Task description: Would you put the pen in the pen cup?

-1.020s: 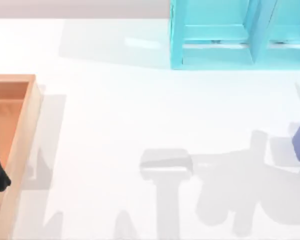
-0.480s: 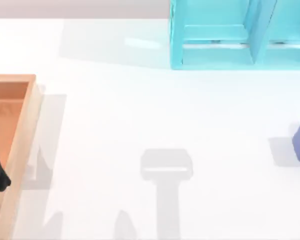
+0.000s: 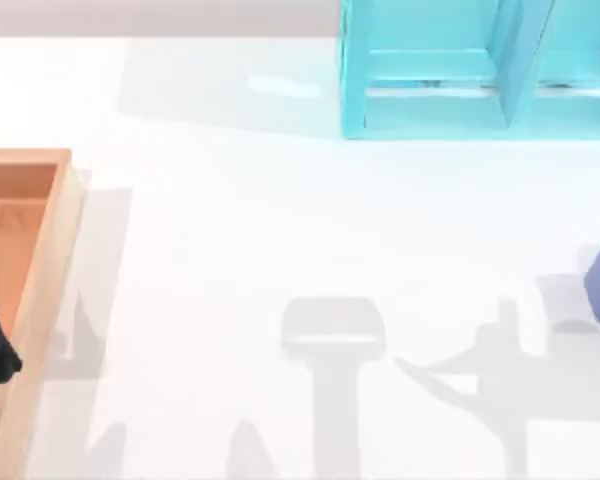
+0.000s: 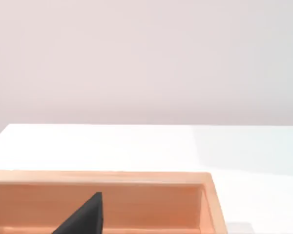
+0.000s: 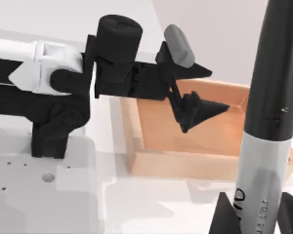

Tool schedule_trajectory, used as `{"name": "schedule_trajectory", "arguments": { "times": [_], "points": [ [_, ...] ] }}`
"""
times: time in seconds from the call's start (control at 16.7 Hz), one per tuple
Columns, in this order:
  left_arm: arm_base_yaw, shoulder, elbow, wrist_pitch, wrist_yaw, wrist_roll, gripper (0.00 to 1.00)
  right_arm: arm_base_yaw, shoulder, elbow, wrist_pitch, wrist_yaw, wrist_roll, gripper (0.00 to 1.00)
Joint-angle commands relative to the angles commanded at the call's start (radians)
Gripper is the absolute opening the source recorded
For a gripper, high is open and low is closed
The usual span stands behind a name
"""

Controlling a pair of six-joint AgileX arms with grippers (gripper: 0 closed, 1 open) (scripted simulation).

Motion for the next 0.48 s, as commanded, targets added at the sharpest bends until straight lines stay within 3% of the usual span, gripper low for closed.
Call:
{"name": "schedule_trajectory", "arguments": {
  "times": [0.3,0.48],
  "points": [
    [0.000,0.000,0.000,0.000,0.000,0.000,1.00,-0.641,0.420,-0.222,0.441,-0.680,0.016,0.00],
    [0.000,0.000,0.000,0.000,0.000,0.000,1.00,-1.009,0.635,-0.336,0.723,-1.036,0.012,0.00]
  ]
}}
